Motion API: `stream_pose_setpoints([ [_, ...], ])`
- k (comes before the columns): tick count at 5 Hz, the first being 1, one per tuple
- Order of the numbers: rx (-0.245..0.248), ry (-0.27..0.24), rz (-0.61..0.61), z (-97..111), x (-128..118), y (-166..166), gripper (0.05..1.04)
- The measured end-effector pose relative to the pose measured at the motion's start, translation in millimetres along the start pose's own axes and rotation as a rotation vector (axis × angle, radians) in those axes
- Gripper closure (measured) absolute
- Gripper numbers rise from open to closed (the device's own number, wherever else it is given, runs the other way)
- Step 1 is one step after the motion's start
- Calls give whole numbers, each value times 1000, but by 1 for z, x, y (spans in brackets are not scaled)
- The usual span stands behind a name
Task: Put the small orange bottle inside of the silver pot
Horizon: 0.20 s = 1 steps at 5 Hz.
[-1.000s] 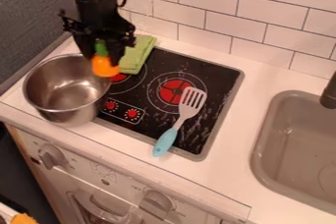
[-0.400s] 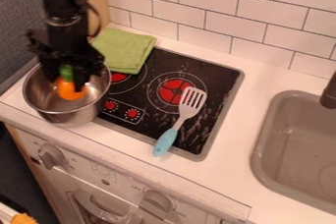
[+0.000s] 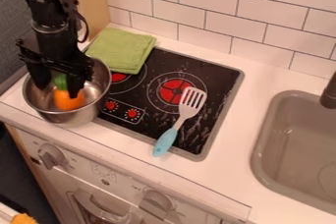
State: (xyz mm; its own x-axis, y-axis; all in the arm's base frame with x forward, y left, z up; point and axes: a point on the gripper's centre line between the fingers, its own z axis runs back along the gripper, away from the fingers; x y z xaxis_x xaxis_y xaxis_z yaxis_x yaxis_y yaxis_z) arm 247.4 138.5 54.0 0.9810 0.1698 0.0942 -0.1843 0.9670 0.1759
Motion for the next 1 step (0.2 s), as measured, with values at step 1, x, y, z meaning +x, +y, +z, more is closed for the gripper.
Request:
stream_pose_setpoints([
  [1, -41, 11, -38, 3, 1, -6, 75],
])
